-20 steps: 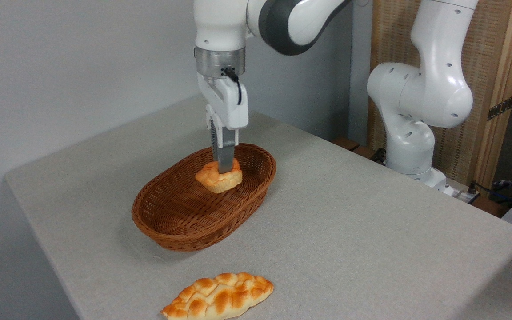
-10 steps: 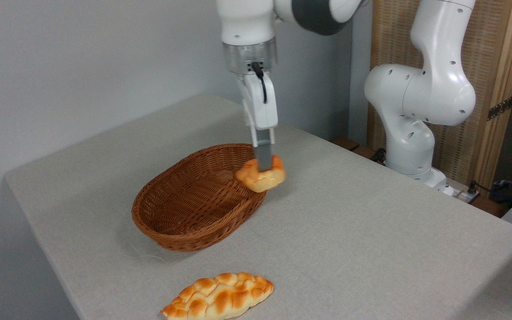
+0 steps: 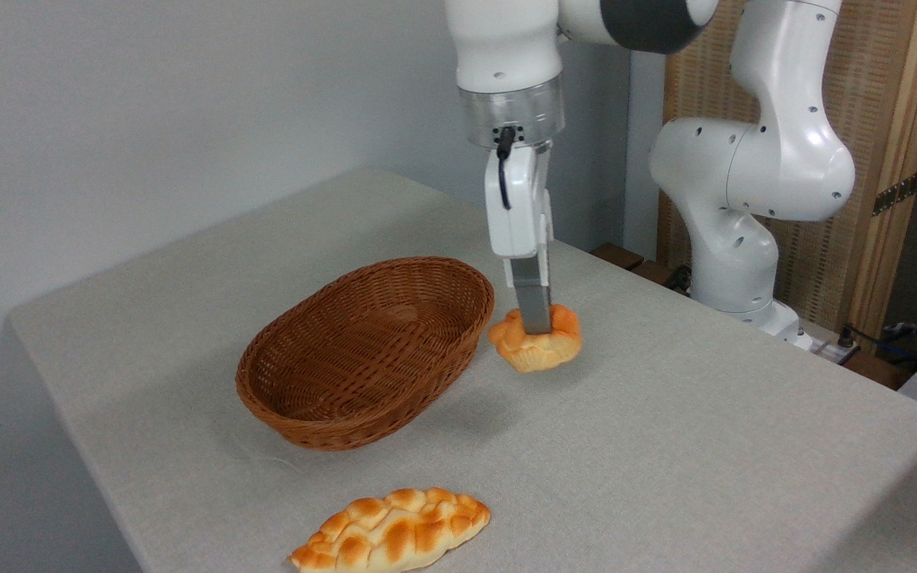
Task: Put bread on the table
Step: 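Lift the bun out of the basket and carry it beside the basket, then lower the bun onto the table and open the gripper to release it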
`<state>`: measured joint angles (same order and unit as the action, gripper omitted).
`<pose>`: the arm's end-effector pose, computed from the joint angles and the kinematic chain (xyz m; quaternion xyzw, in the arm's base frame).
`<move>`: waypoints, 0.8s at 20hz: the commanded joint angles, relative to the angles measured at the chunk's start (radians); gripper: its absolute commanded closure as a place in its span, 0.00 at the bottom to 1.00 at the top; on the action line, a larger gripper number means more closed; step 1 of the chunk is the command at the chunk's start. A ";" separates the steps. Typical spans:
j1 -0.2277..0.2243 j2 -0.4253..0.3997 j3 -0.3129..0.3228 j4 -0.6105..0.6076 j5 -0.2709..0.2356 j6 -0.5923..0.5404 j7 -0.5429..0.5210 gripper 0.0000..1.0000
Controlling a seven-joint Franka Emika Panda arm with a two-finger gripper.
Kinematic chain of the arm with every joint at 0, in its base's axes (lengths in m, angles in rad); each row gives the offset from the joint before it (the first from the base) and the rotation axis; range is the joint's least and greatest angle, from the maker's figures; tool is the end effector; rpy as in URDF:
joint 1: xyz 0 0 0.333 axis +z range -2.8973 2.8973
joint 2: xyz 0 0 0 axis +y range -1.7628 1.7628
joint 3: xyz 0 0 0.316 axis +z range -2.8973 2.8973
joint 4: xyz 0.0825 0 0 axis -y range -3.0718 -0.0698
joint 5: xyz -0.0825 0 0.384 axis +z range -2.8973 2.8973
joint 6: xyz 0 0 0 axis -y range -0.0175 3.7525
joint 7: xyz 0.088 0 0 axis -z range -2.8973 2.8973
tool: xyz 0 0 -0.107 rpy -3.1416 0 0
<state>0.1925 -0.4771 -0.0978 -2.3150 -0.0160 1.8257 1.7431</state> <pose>0.4062 0.0333 0.5207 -0.6847 0.7287 0.0160 0.0032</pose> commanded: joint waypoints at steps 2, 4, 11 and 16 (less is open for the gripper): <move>-0.008 -0.002 0.033 0.000 0.053 0.044 0.075 0.48; -0.008 0.002 0.033 0.000 0.053 0.070 0.073 0.35; -0.008 0.022 0.033 -0.004 0.053 0.196 0.072 0.01; -0.008 0.022 0.033 -0.006 0.051 0.195 0.062 0.00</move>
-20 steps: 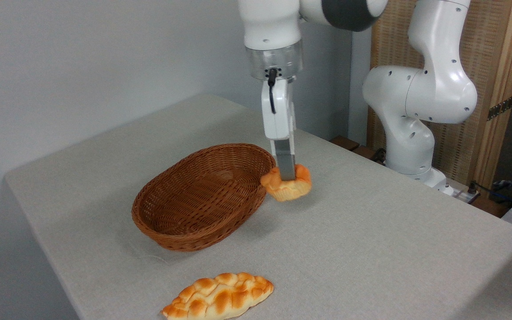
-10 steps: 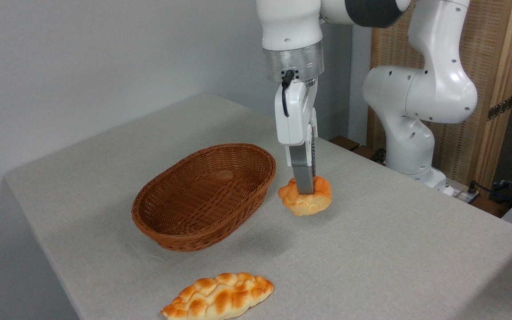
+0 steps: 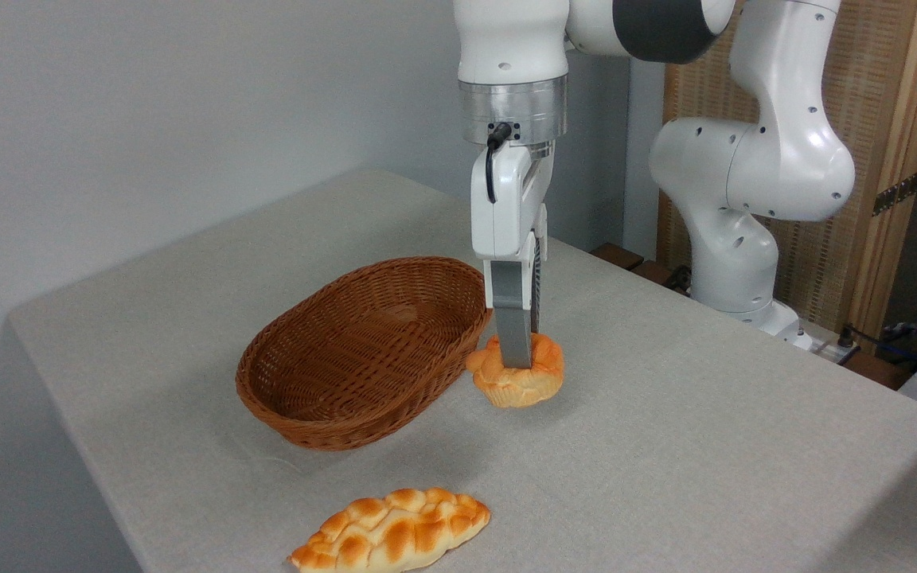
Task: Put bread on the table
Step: 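Lower the bun onto the table and open the gripper to release it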
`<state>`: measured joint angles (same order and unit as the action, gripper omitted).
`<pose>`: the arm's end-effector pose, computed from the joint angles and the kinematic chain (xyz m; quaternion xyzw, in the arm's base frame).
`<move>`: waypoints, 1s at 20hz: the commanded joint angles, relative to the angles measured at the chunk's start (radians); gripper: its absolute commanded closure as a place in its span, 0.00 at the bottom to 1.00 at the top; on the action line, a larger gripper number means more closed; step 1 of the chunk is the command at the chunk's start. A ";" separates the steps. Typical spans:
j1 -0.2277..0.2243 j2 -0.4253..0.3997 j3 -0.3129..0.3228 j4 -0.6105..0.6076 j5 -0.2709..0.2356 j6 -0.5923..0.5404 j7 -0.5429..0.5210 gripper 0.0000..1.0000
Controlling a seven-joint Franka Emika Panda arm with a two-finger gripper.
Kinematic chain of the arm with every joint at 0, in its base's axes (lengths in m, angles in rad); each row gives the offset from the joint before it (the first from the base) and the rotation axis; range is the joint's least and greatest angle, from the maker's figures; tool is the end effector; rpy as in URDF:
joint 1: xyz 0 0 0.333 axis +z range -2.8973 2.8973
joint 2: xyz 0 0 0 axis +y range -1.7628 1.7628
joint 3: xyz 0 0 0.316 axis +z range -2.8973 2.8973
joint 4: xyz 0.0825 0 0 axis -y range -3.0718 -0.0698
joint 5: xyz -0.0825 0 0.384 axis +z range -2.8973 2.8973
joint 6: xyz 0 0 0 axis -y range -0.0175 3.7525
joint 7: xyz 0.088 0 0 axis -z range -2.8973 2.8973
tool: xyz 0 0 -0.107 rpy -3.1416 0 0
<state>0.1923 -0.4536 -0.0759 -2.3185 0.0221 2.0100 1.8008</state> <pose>0.4272 0.0481 0.5272 -0.6629 0.7448 -0.0190 0.0743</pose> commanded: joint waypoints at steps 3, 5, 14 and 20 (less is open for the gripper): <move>-0.008 -0.002 0.013 -0.002 0.013 0.003 0.009 0.00; -0.007 -0.004 0.013 -0.002 0.013 0.001 0.006 0.00; -0.005 -0.004 0.013 -0.001 0.013 -0.019 0.003 0.00; -0.004 -0.002 0.013 0.004 -0.001 -0.019 -0.011 0.00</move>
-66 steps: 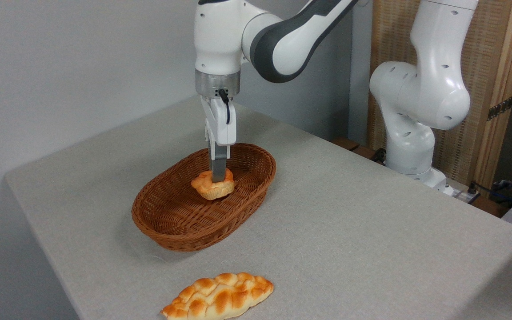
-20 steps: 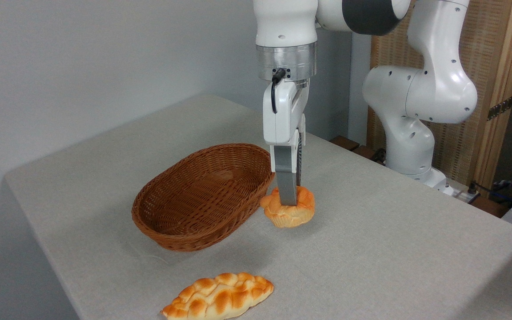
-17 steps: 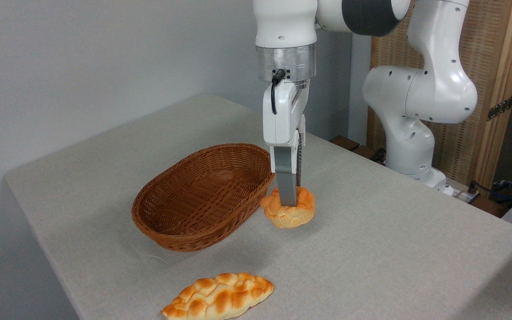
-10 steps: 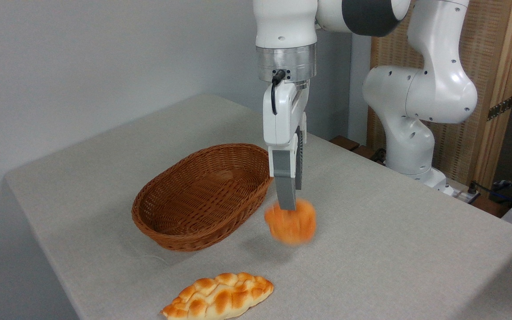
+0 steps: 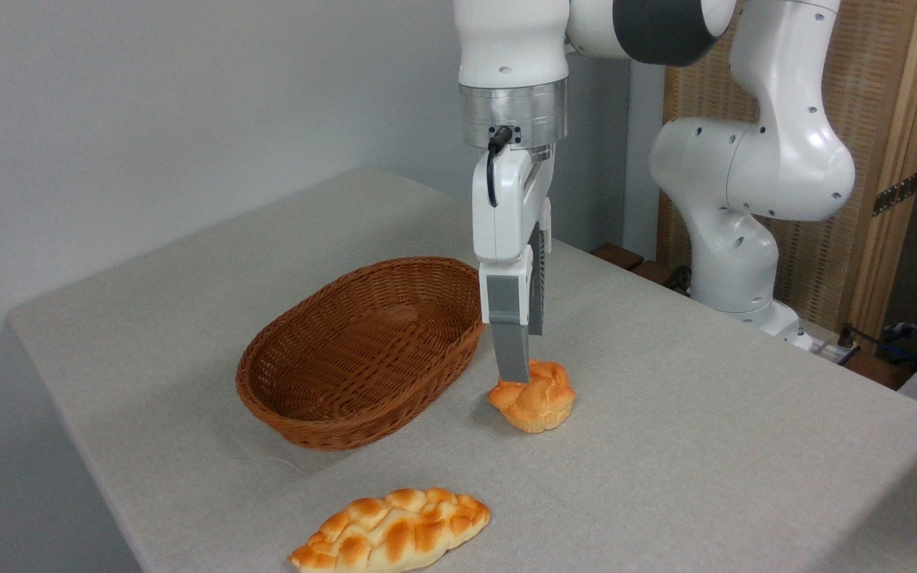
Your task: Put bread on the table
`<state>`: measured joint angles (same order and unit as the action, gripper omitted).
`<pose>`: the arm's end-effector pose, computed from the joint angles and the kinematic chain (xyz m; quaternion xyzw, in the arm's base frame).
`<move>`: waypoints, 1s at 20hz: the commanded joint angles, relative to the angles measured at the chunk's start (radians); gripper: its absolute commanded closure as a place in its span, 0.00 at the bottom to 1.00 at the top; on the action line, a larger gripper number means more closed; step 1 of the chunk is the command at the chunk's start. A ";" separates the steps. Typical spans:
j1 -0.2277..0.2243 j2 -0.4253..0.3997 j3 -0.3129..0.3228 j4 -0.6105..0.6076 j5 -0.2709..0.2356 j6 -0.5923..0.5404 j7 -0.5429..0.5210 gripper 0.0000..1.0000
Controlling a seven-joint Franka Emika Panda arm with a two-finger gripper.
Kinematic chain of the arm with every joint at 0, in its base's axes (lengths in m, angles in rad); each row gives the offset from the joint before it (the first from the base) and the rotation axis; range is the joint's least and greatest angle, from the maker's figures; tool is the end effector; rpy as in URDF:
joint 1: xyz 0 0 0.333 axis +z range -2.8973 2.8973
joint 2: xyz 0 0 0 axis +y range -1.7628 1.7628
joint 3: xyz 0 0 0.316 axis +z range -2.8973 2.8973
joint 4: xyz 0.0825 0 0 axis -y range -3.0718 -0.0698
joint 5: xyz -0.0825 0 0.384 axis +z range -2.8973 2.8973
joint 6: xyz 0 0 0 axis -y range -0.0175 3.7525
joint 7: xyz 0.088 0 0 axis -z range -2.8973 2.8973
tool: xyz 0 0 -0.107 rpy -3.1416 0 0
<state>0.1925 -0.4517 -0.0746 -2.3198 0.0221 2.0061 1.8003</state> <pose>0.4270 0.0488 0.5253 -0.6638 0.7443 -0.0172 0.0712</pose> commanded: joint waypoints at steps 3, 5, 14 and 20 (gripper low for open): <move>0.030 0.004 -0.014 0.013 -0.036 -0.017 -0.073 0.00; 0.076 0.007 -0.060 0.043 -0.124 -0.050 -0.123 0.00; 0.099 0.122 -0.123 0.256 -0.159 -0.245 -0.375 0.00; 0.097 0.188 -0.221 0.347 -0.146 -0.282 -0.729 0.00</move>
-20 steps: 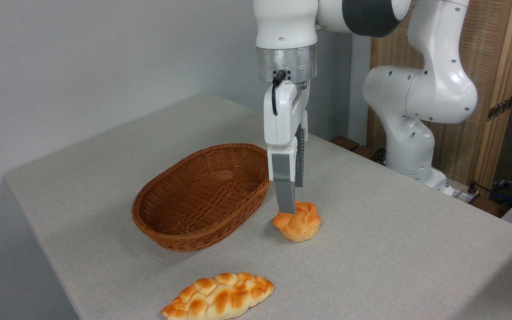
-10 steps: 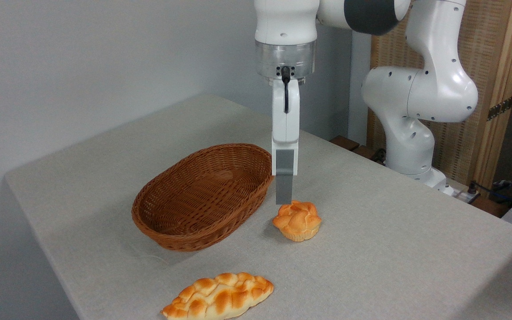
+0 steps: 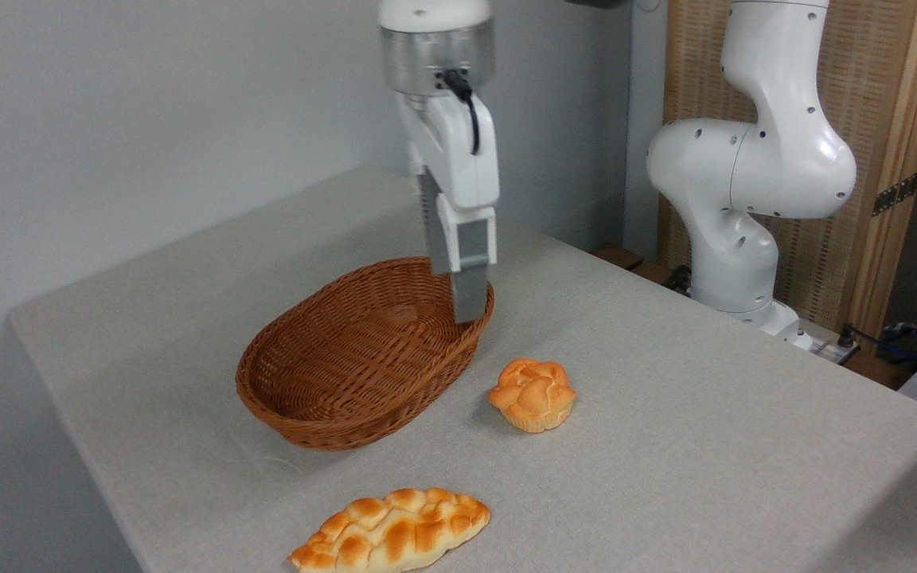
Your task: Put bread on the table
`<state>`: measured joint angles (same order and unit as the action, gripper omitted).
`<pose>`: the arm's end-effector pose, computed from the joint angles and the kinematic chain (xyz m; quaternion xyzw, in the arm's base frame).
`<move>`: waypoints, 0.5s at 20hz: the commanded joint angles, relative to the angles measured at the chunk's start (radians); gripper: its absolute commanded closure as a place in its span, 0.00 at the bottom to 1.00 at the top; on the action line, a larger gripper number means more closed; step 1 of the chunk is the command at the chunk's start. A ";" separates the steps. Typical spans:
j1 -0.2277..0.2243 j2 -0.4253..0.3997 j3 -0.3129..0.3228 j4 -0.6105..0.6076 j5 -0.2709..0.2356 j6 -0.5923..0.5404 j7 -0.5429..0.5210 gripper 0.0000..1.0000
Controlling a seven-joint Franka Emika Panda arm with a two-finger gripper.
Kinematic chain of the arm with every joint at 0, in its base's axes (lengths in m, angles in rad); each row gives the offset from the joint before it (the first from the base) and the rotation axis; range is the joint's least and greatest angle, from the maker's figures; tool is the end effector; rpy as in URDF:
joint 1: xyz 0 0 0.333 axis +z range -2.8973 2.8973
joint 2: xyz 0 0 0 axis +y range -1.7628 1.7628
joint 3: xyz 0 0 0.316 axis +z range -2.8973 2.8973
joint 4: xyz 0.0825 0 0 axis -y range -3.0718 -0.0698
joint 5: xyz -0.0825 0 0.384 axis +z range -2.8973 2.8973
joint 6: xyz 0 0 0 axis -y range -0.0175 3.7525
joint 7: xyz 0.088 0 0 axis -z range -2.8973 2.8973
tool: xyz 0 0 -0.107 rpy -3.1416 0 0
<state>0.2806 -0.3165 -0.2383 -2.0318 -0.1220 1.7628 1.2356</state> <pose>0.4680 -0.0037 0.5779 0.8354 -0.5488 0.0299 0.0067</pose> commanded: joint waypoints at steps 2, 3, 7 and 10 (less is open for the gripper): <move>0.009 0.066 -0.085 0.077 0.001 -0.039 -0.221 0.00; 0.009 0.073 -0.088 0.091 0.001 -0.037 -0.258 0.00; 0.009 0.112 -0.087 0.148 -0.001 -0.040 -0.324 0.00; 0.005 0.132 -0.085 0.177 0.001 -0.040 -0.369 0.00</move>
<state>0.2834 -0.2319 -0.3274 -1.9300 -0.1218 1.7565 0.9314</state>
